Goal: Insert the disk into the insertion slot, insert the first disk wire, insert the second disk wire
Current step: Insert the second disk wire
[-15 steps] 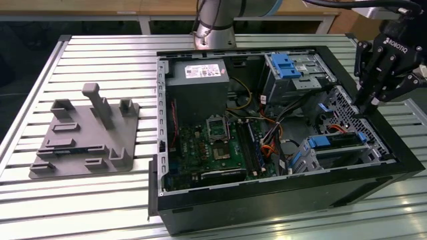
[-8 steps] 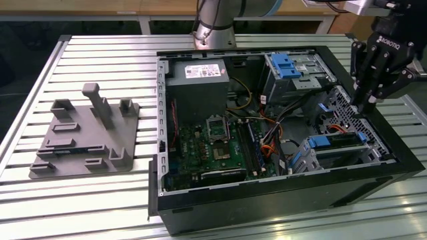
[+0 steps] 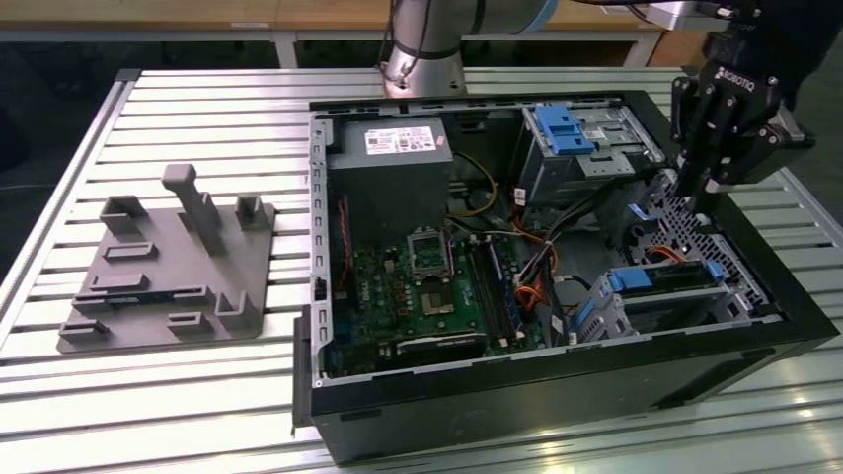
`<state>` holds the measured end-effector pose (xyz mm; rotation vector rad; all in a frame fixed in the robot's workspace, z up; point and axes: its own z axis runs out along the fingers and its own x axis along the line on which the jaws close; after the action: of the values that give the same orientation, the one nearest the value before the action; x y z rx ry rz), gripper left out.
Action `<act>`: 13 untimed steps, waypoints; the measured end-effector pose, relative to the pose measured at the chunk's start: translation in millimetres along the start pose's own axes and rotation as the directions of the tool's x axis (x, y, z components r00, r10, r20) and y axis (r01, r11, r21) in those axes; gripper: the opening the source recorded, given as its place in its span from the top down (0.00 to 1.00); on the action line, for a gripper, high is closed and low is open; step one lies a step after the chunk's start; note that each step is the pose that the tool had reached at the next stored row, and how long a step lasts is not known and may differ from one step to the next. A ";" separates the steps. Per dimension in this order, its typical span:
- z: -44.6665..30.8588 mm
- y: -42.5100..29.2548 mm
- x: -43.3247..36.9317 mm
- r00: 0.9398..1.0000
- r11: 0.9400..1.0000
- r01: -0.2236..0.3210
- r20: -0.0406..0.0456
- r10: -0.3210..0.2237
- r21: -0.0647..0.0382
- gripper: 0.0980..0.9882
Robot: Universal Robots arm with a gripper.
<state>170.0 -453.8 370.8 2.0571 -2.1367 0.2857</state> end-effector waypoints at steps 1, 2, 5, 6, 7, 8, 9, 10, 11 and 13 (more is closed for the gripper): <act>0.8 0.8 -1.1 1.000 1.000 0.002 -0.004 -0.002 0.001 0.69; 1.3 1.7 -2.1 1.000 1.000 0.004 -0.009 -0.004 0.002 0.69; 1.7 5.7 -4.9 0.999 1.000 0.009 -0.032 -0.009 0.004 0.55; 1.7 6.6 -5.2 0.999 1.000 0.013 -0.042 -0.013 0.005 0.55; 1.7 7.3 -5.3 0.998 1.000 0.019 -0.053 -0.019 0.007 0.55; 1.7 7.9 -5.4 0.998 1.000 0.028 -0.065 -0.027 0.009 0.55; 1.7 8.4 -5.5 0.997 0.999 0.035 -0.075 -0.034 0.011 0.55; 1.9 9.0 -5.6 0.996 0.999 0.042 -0.081 -0.041 0.013 0.55; 2.4 9.8 -6.1 0.995 0.999 0.049 -0.084 -0.047 0.014 0.55; 3.2 13.0 -8.1 0.995 0.998 0.054 -0.087 -0.052 0.016 0.55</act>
<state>157.4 -446.2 365.3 2.0679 -2.0335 0.3808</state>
